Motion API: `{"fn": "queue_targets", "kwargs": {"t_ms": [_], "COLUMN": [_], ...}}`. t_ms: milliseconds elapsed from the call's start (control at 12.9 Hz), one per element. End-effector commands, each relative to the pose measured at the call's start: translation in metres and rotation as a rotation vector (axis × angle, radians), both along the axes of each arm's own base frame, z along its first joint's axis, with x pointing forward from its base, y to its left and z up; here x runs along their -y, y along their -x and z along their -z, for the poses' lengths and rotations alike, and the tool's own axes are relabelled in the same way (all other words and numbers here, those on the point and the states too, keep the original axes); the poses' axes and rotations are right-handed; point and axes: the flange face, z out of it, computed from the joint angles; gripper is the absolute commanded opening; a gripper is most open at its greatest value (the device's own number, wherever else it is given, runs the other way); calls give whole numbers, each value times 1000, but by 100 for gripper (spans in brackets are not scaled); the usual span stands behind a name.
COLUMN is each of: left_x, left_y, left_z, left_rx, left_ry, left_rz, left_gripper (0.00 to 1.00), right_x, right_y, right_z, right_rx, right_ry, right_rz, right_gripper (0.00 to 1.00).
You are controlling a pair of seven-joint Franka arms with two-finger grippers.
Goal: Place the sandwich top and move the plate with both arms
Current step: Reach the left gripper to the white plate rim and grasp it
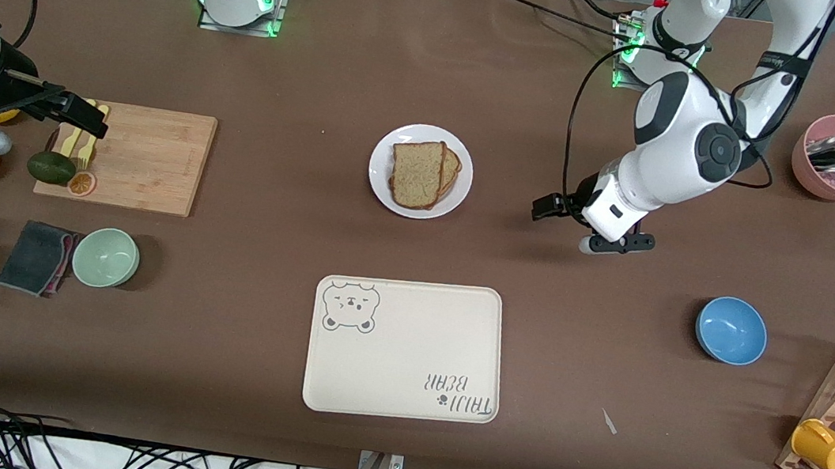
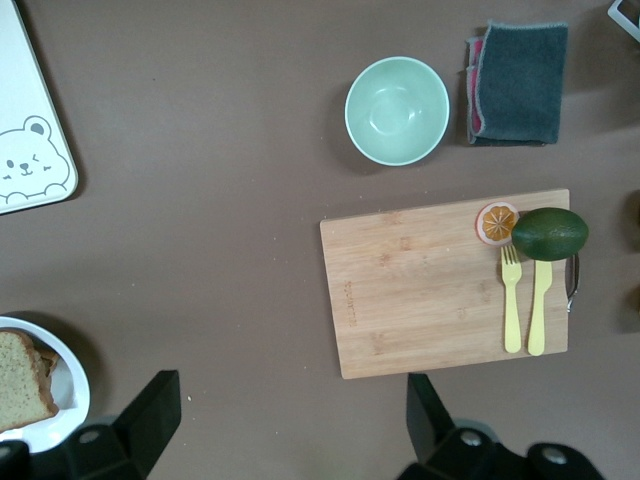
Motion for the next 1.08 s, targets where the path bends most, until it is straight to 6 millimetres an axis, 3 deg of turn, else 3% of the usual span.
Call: {"fn": "queue_targets", "kwargs": {"t_ms": [0, 310, 542, 774, 1006], "left_x": [3, 5, 10, 40, 56], "left_y": [-4, 2, 14, 33, 55], "left_z": [25, 72, 92, 113, 133], "left_rx": [-10, -6, 2, -39, -19], "left_ry": [70, 299, 381, 438, 578], "left_rz": [44, 138, 186, 212, 183], "left_gripper": [100, 100, 100, 100, 100], "right_x": [2, 10, 7, 8, 9], "right_y": [-1, -3, -3, -4, -5], "right_z": [-5, -5, -6, -8, -8], "right_rx": [26, 29, 34, 37, 47], "right_ry": [-9, -8, -5, -7, -9], "right_rz": [-16, -8, -5, -11, -9], "right_gripper": [100, 100, 100, 100, 100]}}
